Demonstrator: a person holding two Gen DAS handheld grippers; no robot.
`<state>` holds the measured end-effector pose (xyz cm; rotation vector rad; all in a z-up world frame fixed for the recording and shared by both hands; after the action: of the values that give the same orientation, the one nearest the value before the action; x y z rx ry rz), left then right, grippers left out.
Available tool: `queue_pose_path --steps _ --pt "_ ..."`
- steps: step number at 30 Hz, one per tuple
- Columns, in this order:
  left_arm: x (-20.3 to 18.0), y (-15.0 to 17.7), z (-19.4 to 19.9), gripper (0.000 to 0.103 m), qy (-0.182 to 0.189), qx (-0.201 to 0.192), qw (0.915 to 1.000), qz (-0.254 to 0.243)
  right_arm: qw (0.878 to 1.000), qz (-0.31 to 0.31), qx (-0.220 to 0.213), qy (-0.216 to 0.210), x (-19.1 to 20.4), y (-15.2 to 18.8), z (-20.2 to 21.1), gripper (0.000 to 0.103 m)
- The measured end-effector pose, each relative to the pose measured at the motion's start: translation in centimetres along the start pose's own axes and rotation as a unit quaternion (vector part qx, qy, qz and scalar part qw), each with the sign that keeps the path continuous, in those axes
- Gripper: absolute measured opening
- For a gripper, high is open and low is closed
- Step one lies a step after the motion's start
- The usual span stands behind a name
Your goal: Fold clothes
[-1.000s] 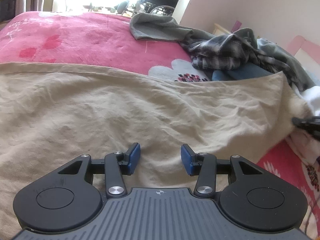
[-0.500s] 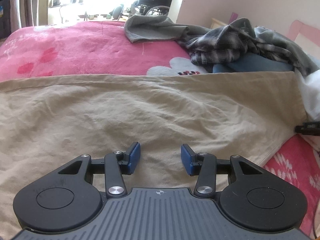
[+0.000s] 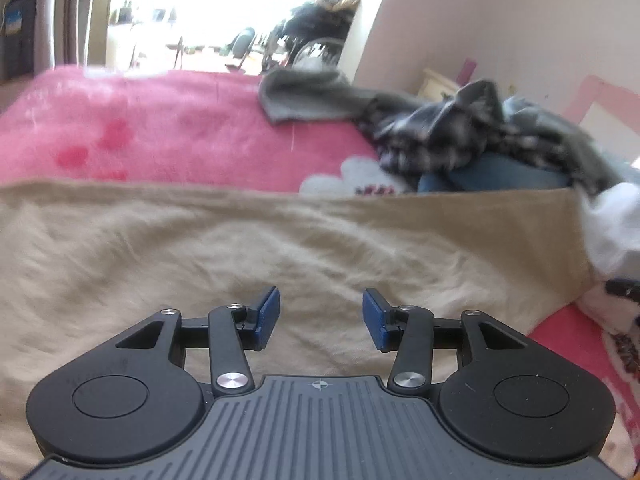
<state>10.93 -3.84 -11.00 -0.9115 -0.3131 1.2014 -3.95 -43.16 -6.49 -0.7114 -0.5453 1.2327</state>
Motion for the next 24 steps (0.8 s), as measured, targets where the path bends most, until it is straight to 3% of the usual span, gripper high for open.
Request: queue_pose_path --steps 3,6,9,12,16,20,24 --pt "0.2 -0.6 2.8 0.052 0.009 -0.002 0.9999 -0.007 0.997 0.022 0.036 -0.069 1.3 0.7 2.3 0.029" --pt "1.1 -0.3 5.6 0.052 0.015 0.010 0.9998 -0.010 0.982 0.072 0.068 -0.159 4.6 1.7 4.7 0.029" --pt "2.6 0.8 8.6 0.052 0.003 0.031 0.9993 -0.020 0.950 0.108 0.112 -0.272 10.1 3.3 6.4 0.029" --pt "4.5 2.6 11.9 0.053 -0.014 0.055 0.9982 -0.019 0.906 0.147 0.155 -0.366 16.2 5.4 7.6 0.036" --pt "7.6 5.9 16.0 0.053 -0.046 0.089 0.9949 0.008 0.864 0.166 0.205 -0.428 22.7 8.2 6.4 0.037" --pt "9.3 10.2 18.5 0.053 -0.066 0.125 0.9892 0.038 0.838 0.108 0.261 -0.467 26.9 10.1 3.8 0.040" --pt "9.5 14.5 19.8 0.053 -0.060 0.158 0.9840 0.056 0.828 0.083 0.293 -0.471 29.3 12.3 1.7 0.040"
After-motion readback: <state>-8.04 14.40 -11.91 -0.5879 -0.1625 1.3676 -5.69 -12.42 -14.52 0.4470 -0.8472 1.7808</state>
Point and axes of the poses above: each gripper's, at about its wrist camera, not at the fingertips, and z roughly against the way its jaws point, x to its left, y to its underside, the point moved 10 cm from there along -z, roughly the way its jaws point, and after that the axes turned 1 degree about -z, right-handed, at the moved point
